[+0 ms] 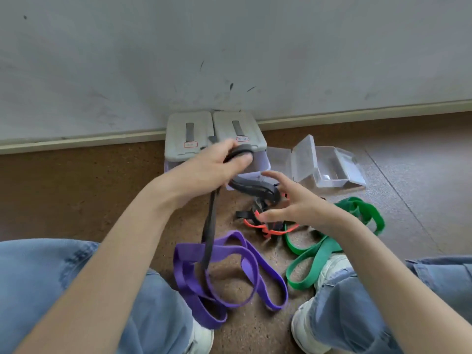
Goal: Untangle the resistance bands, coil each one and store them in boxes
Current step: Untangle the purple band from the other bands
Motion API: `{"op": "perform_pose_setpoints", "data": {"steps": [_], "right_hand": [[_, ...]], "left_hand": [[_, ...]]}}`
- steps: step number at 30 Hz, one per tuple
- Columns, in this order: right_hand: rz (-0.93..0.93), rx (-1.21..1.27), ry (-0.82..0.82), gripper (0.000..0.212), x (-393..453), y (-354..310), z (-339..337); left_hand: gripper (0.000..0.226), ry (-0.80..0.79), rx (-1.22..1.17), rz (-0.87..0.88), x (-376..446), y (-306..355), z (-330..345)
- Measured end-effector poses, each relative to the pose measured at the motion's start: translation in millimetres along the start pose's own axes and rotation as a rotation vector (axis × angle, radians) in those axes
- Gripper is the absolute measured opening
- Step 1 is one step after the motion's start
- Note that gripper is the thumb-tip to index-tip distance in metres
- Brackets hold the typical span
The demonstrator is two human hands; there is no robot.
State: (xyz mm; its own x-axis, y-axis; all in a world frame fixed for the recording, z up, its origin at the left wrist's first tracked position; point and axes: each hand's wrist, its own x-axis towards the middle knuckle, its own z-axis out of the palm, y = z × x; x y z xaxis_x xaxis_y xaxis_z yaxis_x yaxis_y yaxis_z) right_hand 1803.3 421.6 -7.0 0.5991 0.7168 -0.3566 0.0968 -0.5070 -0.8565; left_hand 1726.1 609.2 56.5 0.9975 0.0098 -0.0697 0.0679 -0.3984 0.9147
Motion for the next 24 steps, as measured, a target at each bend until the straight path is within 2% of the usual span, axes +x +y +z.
{"op": "perform_pose_setpoints", "data": {"steps": [1,3,5,7,8,9,11,14,16,18,20,24], "right_hand": [[-0.061,0.080,-0.097,0.087,-1.5,-4.0,4.8],[-0.129,0.097,-0.201,0.081,-1.5,-13.6,21.8],[-0.181,0.000,-0.045,0.067,5.4,-17.7,41.1],[-0.172,-0.003,0.138,0.030,10.5,-17.7,48.1],[-0.137,0.030,0.166,0.015,9.4,-16.7,47.2],[-0.100,0.093,0.168,0.010,7.1,-14.8,44.9],[-0.050,0.271,0.182,0.012,2.6,-12.9,35.8],[-0.086,0.456,0.262,0.020,0.9,-20.3,19.6],[-0.127,0.523,0.306,0.022,1.1,-26.8,12.6],[-0.147,0.528,0.353,0.022,0.9,-28.8,7.8],[-0.118,0.523,0.433,0.021,-1.5,-26.6,4.3],[-0.108,0.461,0.572,0.023,-3.4,-24.5,-1.8]], "left_hand": [[0.010,-0.019,-0.168,0.031,-2.0,10.1,3.2],[0.012,-0.065,-0.332,0.072,-3.6,22.5,11.2],[0.012,-0.053,-0.272,0.087,-2.5,23.3,19.4],[0.014,0.018,-0.190,0.080,-1.0,16.9,19.7],[0.015,0.065,-0.152,0.077,-0.4,11.8,16.3],[0.017,0.101,-0.112,0.074,-0.1,5.5,11.0],[0.025,0.069,-0.034,0.009,-0.9,-13.4,-0.5],[0.059,-0.273,0.083,-0.216,-4.4,-51.4,8.0],[0.056,-0.434,0.135,-0.253,-6.1,-73.8,29.6],[0.046,-0.442,0.153,-0.235,-4.6,-86.5,44.6],[0.046,-0.373,0.244,-0.224,-1.6,-91.6,46.2],[0.068,-0.240,0.367,-0.278,2.3,-85.3,35.5]]}}
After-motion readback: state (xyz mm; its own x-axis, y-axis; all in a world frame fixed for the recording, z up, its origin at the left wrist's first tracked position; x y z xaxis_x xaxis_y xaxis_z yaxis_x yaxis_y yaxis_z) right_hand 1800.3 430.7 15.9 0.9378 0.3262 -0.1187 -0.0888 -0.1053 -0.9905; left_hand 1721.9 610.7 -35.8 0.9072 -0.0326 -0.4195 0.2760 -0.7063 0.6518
